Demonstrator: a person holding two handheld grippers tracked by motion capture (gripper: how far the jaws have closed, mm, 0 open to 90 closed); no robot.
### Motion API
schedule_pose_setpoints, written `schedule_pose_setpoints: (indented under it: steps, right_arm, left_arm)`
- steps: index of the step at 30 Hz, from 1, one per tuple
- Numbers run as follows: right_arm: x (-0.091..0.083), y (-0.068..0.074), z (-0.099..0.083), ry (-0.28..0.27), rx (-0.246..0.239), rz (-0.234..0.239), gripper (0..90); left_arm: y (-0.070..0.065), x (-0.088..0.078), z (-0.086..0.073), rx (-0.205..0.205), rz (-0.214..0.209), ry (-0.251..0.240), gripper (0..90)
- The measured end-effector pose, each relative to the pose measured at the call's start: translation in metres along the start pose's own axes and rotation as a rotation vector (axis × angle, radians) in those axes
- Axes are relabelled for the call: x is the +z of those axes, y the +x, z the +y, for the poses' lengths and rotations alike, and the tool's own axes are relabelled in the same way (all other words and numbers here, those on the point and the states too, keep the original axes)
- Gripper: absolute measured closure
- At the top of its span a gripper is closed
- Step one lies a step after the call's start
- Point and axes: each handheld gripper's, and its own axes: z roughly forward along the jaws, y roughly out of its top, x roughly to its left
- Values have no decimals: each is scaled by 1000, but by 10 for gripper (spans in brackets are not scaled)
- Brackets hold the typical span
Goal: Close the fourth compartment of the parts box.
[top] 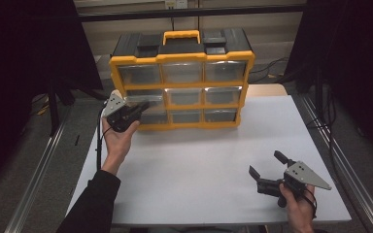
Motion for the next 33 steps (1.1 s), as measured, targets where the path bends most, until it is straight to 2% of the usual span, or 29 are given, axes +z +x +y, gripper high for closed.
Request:
schedule_pose_setpoints:
  steps: [2, 3, 6, 7, 9, 18, 22, 28, 30, 33]
  right_arm:
    - [0, 0, 0, 1, 5, -1, 0]
    - [0, 0, 0, 1, 5, -2, 0]
    - [0, 0, 0, 0, 3, -1, 0]
    - [0, 0, 0, 1, 4, -1, 0]
    - [0, 0, 0, 3, 4, 0, 0]
    - [0, 0, 0, 3, 4, 1, 0]
    - [0, 0, 0, 3, 5, 0, 0]
    - [0, -1, 0, 4, 5, 1, 0]
    - [0, -1, 0, 2, 2, 3, 0]
    - [0, -1, 0, 3, 2, 3, 0]
  left_arm:
    - [1, 1, 0, -28, -9, -9, 900]
    - [1, 1, 0, -29, -8, -11, 900]
    - [1, 2, 0, -18, 0, -7, 900]
    - [1, 2, 0, 3, 5, -1, 900]
    - [2, 5, -1, -18, 10, -5, 900]
    - [4, 6, 2, -11, 17, -2, 900]
    - [4, 8, 1, -27, 21, -6, 900]
    - [5, 9, 3, -4, 23, 7, 900]
    - [5, 10, 3, -14, 25, 1, 900]
    - [5, 11, 3, -9, 27, 4, 900]
